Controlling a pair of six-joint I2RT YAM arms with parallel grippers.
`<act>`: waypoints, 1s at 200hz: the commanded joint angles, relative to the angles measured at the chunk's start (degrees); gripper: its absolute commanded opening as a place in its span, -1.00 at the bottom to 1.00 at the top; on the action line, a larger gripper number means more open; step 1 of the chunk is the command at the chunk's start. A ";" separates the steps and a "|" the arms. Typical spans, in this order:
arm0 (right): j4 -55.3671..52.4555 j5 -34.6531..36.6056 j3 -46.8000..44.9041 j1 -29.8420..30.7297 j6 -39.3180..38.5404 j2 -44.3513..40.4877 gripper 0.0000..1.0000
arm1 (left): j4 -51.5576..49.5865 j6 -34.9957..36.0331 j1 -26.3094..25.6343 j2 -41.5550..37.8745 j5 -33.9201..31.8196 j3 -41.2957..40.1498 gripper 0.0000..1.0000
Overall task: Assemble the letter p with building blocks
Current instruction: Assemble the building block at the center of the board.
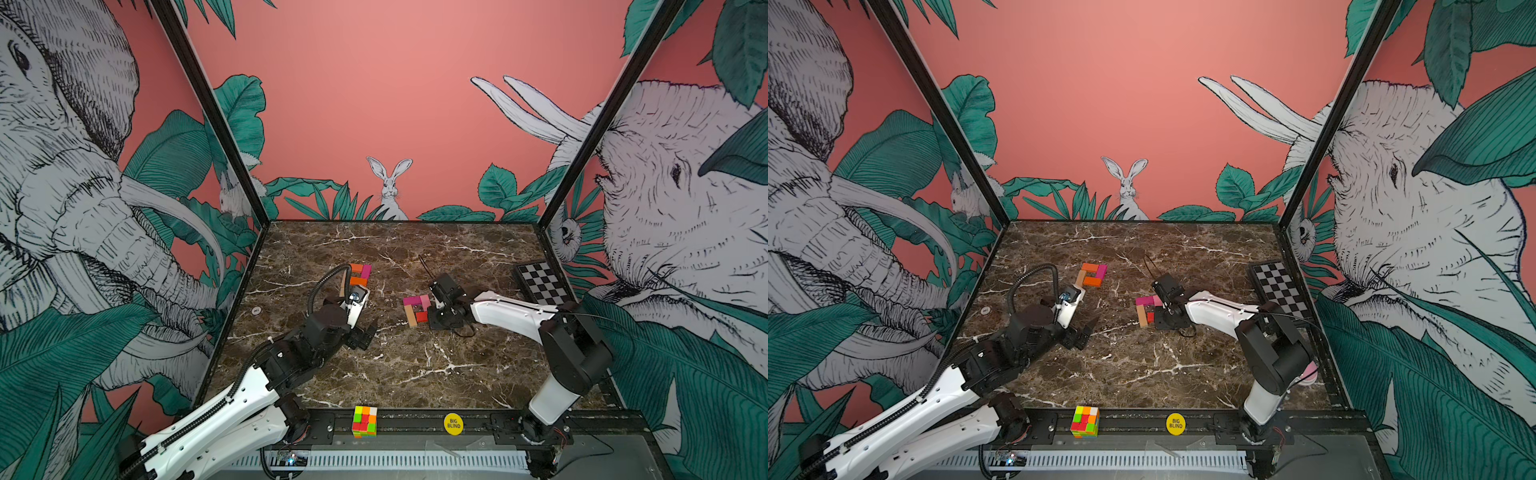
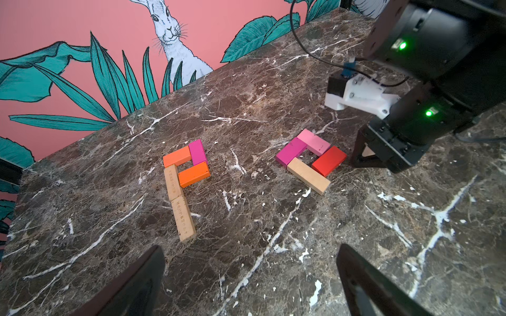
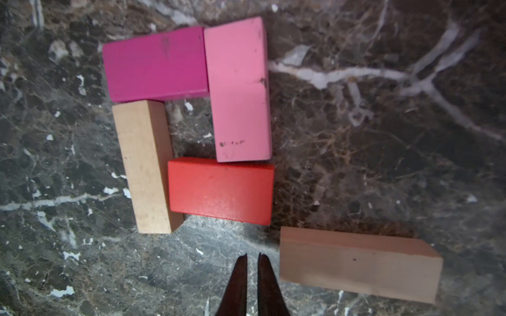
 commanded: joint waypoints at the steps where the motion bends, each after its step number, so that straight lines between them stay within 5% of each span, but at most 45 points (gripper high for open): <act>1: 0.38 0.79 0.26 0.24 0.49 0.97 -0.79 | 0.81 -0.68 0.43 -0.17 0.30 1.21 0.99; 200: -1.31 3.12 4.02 -0.31 -1.56 5.12 -0.77 | 0.64 -0.62 0.47 -0.26 -0.08 1.20 0.99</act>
